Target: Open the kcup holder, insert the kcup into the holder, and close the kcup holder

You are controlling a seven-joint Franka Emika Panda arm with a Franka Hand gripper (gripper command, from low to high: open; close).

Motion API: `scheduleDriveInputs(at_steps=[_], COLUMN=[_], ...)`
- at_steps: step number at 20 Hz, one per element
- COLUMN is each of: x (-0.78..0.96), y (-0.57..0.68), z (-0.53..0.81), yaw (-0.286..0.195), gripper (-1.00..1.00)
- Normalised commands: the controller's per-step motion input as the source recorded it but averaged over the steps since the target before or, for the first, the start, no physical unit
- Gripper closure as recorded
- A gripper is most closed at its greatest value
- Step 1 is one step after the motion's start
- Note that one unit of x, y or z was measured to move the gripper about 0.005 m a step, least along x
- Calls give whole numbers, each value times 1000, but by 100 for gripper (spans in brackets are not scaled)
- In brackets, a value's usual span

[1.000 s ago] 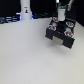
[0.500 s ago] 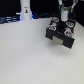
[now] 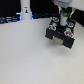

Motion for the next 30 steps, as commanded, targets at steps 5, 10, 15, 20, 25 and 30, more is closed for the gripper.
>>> scheduleDriveInputs(at_steps=[5, 10, 15, 20, 25, 30], x=[219, 301, 231, 55, -31, 97], y=[6, 39, 0, 0, -27, 0], z=[-30, -111, -230, -3, 373, -250], yaw=[-89, -101, -114, -65, -16, 0], gripper=[100, 100, 100, 100, 100, 100])
